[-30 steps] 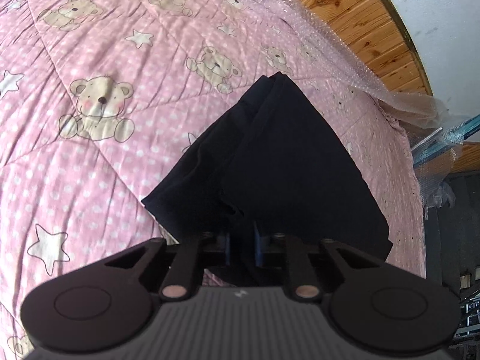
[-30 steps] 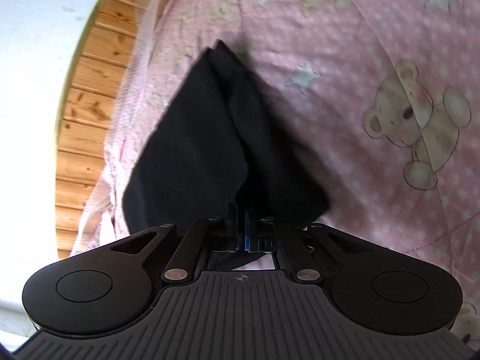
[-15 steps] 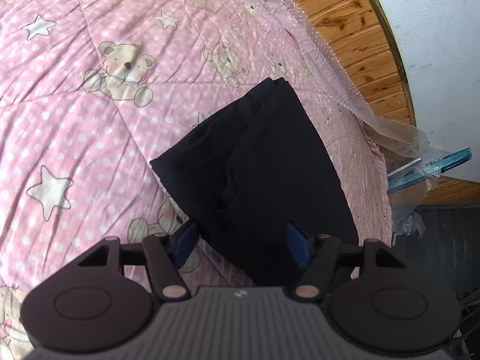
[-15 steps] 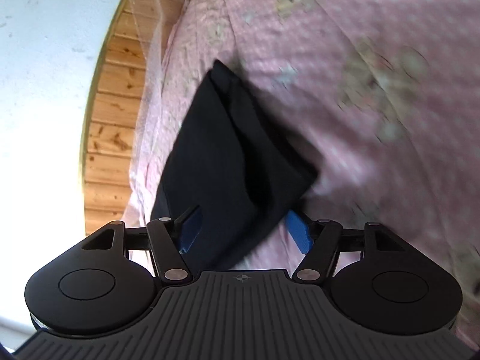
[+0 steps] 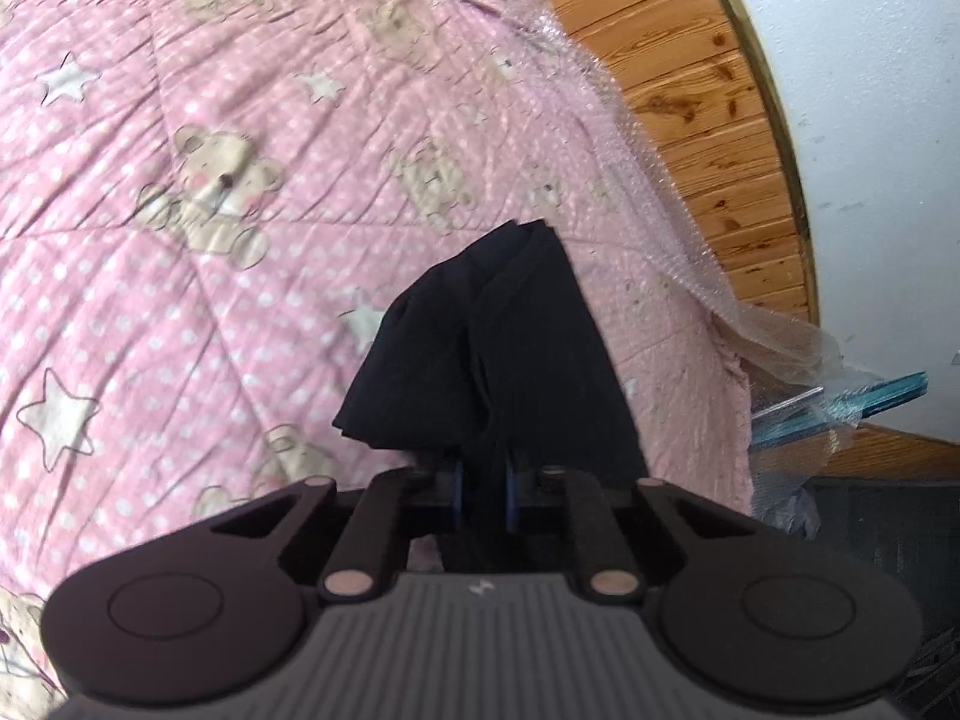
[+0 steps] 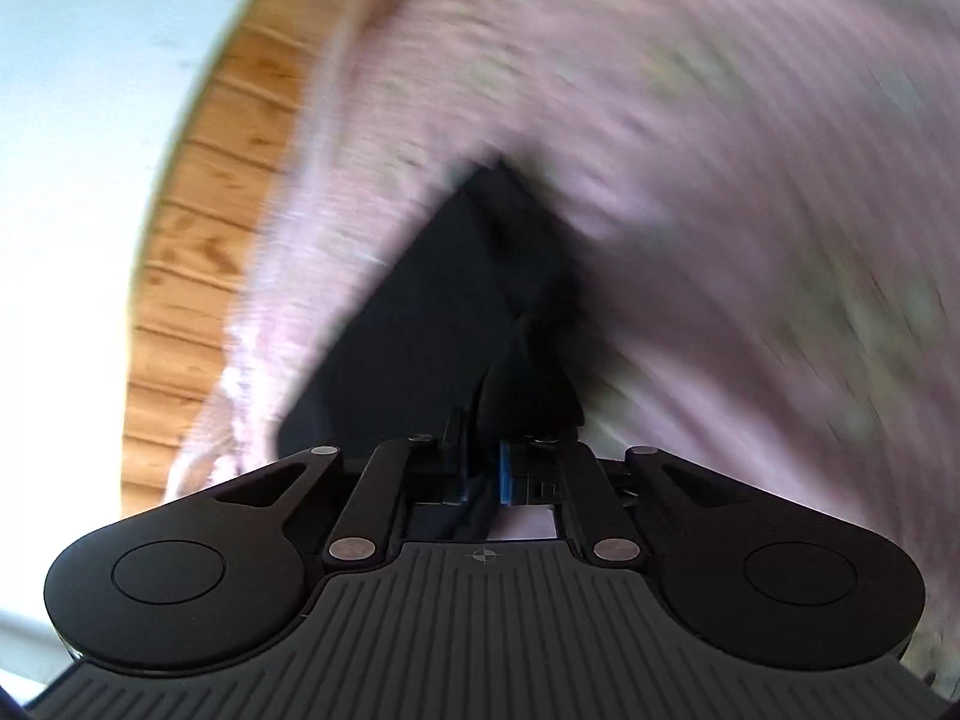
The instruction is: Fold clothes
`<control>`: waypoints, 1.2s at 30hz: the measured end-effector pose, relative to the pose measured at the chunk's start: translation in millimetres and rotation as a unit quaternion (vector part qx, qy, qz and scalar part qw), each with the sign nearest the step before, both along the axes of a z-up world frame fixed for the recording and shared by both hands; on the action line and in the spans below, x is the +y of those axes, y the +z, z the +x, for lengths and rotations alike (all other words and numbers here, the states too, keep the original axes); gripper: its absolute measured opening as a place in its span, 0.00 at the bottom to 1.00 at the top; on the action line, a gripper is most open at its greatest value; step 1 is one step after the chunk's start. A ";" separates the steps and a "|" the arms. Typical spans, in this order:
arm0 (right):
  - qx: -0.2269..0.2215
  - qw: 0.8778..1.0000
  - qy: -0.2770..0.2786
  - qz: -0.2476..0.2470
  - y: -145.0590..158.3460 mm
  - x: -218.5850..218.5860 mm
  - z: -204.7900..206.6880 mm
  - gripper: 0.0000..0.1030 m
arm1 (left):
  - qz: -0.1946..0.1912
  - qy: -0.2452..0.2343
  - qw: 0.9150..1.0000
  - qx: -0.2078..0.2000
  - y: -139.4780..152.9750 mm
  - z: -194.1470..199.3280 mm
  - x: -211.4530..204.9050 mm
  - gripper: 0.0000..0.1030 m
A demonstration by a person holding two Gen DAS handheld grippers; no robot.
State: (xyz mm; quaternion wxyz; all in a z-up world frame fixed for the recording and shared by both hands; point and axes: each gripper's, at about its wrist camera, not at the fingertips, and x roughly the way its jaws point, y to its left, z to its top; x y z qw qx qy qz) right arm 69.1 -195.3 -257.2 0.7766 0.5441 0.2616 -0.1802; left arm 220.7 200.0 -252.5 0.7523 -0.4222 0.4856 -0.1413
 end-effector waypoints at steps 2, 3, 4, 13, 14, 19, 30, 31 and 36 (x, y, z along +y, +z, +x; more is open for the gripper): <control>-0.016 0.999 0.018 -0.031 35.4 -15.9 25.2 0.04 | -0.016 0.015 1.000 -0.021 26.4 12.3 -11.6 0.10; -0.030 0.999 0.023 -0.039 52.6 -27.4 40.4 0.04 | -0.018 0.021 0.999 -0.032 40.3 21.8 -16.9 0.10; -0.044 0.998 0.028 -0.047 69.7 -38.9 55.8 0.04 | -0.018 0.027 0.999 -0.042 54.2 32.2 -22.0 0.10; -0.140 0.978 0.110 -0.108 173.3 -115.1 143.7 0.03 | -0.020 0.081 0.987 -0.138 147.1 57.4 -50.6 0.03; -0.140 0.977 0.117 -0.107 170.7 -119.7 140.9 0.03 | -0.010 0.082 0.987 -0.140 147.8 49.7 -55.6 0.03; -0.057 0.979 0.152 -0.123 91.8 -142.5 126.6 0.04 | 0.048 0.072 0.996 -0.035 70.2 18.1 -88.4 0.05; 0.044 0.967 0.155 -0.195 38.8 -191.8 97.4 0.27 | 0.115 -0.018 0.990 -0.077 64.3 44.4 -178.0 0.18; 0.033 0.962 0.175 -0.208 45.1 -189.1 110.1 0.27 | 0.118 -0.036 0.989 -0.084 62.4 53.0 -194.2 0.18; 0.033 0.931 0.268 -0.246 18.4 -170.6 156.7 0.26 | 0.222 -0.100 0.968 -0.055 11.2 81.2 -236.5 0.19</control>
